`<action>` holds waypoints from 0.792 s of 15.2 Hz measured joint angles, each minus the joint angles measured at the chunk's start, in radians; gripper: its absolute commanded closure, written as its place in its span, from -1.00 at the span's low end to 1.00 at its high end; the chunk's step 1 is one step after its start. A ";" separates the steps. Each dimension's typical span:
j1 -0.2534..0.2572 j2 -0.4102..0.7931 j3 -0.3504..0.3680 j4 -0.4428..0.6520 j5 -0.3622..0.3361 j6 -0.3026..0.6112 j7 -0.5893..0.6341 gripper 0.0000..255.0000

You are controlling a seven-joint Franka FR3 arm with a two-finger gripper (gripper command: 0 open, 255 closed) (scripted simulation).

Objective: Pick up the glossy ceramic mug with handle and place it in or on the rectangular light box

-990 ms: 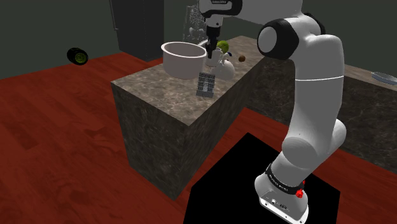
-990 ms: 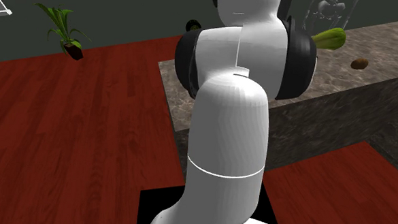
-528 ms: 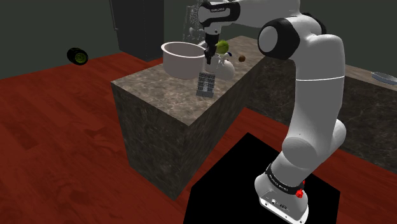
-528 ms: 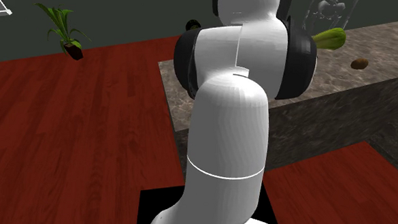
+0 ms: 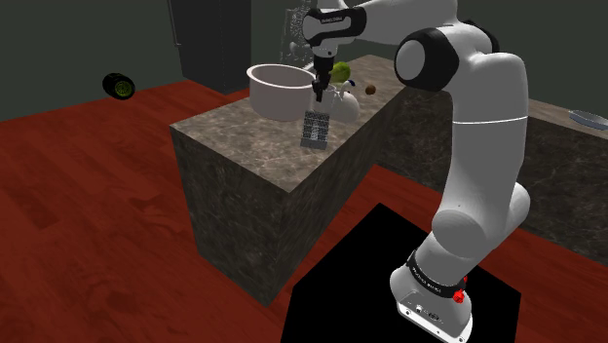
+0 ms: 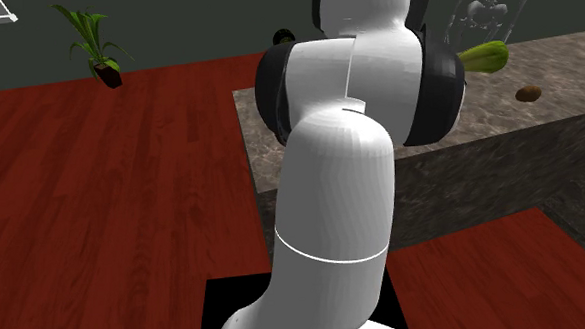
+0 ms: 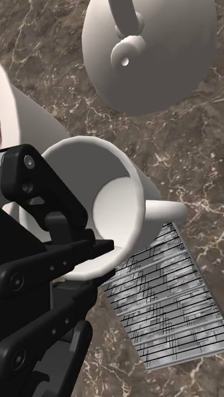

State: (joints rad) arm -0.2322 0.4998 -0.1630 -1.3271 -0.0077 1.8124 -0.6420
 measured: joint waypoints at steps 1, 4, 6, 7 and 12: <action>0.000 0.000 0.000 0.000 0.000 0.000 0.000 -1.00; 0.000 0.000 0.000 0.000 0.000 0.000 0.000 -1.00; 0.000 0.000 0.000 0.000 0.000 0.000 0.000 -1.00; 0.000 0.000 0.000 0.000 0.000 0.000 0.000 -1.00; 0.002 0.000 0.001 0.115 0.000 -0.113 0.001 -1.00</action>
State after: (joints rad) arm -0.2305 0.5003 -0.1625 -1.2125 -0.0077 1.6997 -0.6405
